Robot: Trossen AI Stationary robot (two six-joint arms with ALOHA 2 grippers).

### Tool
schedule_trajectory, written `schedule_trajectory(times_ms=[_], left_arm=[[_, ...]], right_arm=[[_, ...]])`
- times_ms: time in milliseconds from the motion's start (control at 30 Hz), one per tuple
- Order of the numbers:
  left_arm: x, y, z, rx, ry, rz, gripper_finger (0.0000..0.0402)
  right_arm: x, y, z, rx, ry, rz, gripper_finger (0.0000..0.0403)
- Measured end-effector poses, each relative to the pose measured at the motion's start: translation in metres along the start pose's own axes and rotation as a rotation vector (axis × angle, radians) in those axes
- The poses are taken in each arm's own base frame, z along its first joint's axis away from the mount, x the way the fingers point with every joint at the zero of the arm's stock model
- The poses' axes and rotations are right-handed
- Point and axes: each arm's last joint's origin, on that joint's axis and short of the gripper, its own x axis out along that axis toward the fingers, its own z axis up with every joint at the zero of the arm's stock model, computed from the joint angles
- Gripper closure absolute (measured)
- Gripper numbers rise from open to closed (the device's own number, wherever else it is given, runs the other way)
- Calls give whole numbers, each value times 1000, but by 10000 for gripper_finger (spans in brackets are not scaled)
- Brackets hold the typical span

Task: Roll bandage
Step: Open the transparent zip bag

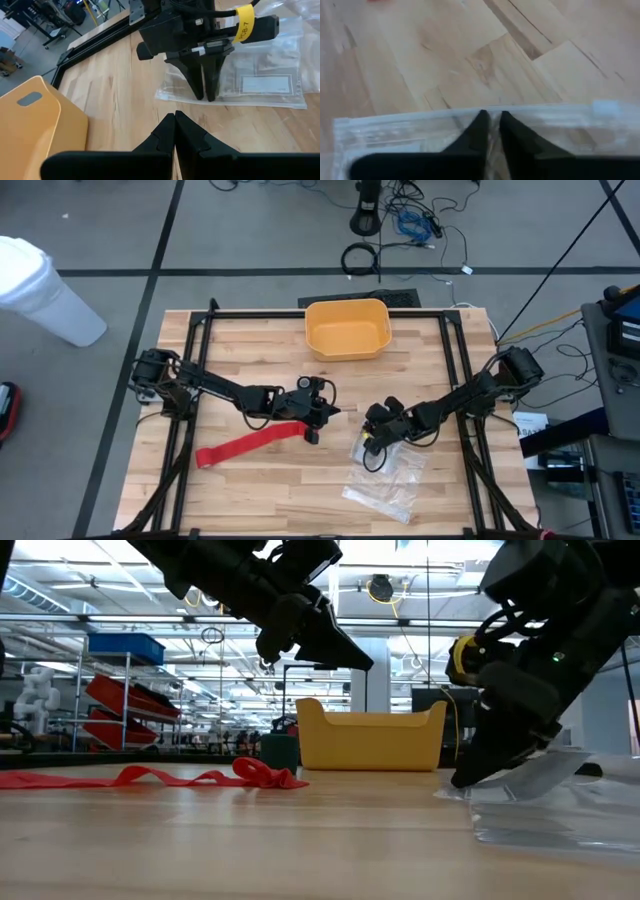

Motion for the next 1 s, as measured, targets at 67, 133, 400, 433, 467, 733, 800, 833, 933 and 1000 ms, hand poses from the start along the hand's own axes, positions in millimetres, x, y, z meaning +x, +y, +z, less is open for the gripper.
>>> schedule_trajectory(times_ms=[67,133,400,433,467,733,800,833,933,1000], left_arm=[[0,0,0,0,1,1,388],[0,0,0,0,1,1,388],[0,1,-1,0,14,30,388],[0,2,-1,0,17,37,388],[0,2,-1,1,22,40,388],[0,2,-1,1,24,44,388],[0,2,-1,1,21,45,388],[0,2,-1,1,19,47,388],[0,2,-1,28,19,53,388],[0,2,-1,49,20,51,388]], right_arm=[[-1,0,1,-22,-9,-5,389],[-4,1,4,-43,-29,-20,396],[-55,5,45,-222,-155,-142,401],[-60,3,47,-229,-133,-167,399],[-65,1,48,-226,-111,-189,396],[-90,-8,47,-139,133,-180,320],[-87,-8,45,-88,185,-174,284],[-85,-9,43,-72,207,-177,265],[-77,-8,43,-37,214,-188,206],[-72,-8,44,-8,211,-196,171]])
